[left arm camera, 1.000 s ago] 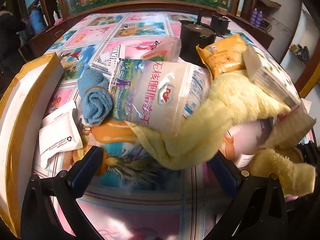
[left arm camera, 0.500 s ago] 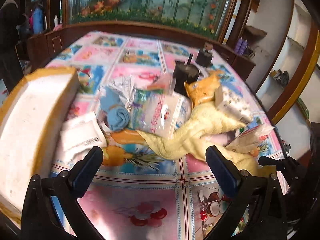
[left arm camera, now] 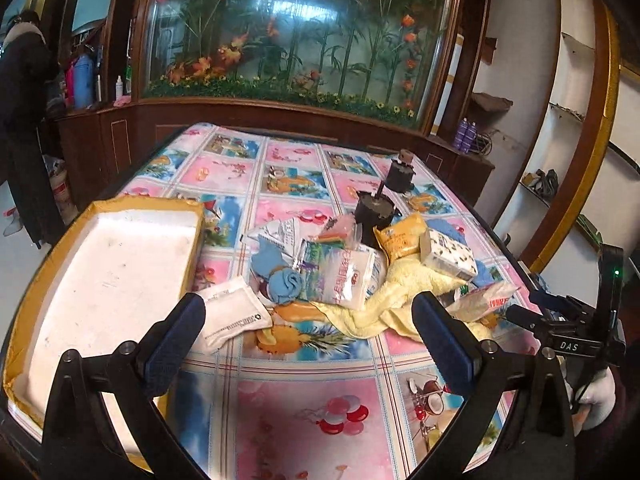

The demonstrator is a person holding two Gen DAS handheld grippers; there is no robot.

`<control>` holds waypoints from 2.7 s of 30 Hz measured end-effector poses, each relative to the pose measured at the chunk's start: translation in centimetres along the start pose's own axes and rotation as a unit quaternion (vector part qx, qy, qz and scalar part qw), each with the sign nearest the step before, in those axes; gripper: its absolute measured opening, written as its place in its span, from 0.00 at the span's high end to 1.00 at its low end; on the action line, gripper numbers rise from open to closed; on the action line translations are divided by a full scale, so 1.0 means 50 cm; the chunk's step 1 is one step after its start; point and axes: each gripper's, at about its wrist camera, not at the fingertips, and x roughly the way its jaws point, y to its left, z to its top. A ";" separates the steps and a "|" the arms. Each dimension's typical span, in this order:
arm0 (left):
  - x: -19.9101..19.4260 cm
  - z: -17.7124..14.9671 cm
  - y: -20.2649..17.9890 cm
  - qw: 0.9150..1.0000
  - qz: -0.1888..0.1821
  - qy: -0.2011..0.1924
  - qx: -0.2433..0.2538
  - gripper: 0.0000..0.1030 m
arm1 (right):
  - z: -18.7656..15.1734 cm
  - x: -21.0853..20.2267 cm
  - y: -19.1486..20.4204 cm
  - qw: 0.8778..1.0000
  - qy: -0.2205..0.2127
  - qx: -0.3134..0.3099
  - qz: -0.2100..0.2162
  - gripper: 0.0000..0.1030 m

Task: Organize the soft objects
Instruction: 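Move left tool toward the lemon-print tissue pack while right tool approaches yellow towel, then grasp the tissue pack with left tool while right tool grasps the yellow towel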

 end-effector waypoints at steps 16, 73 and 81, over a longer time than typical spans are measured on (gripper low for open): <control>0.034 0.051 -0.037 0.999 -0.015 -0.020 -0.036 0.00 | 0.187 0.116 -0.004 0.981 0.023 0.062 0.184 0.08; 0.176 -0.124 -0.109 0.974 0.056 0.182 0.122 0.00 | -0.020 0.145 0.148 0.971 0.139 -0.137 0.138 0.17; 0.177 -0.121 -0.102 0.975 0.063 0.181 0.112 0.00 | -0.015 0.145 0.158 0.973 0.143 -0.130 0.130 0.26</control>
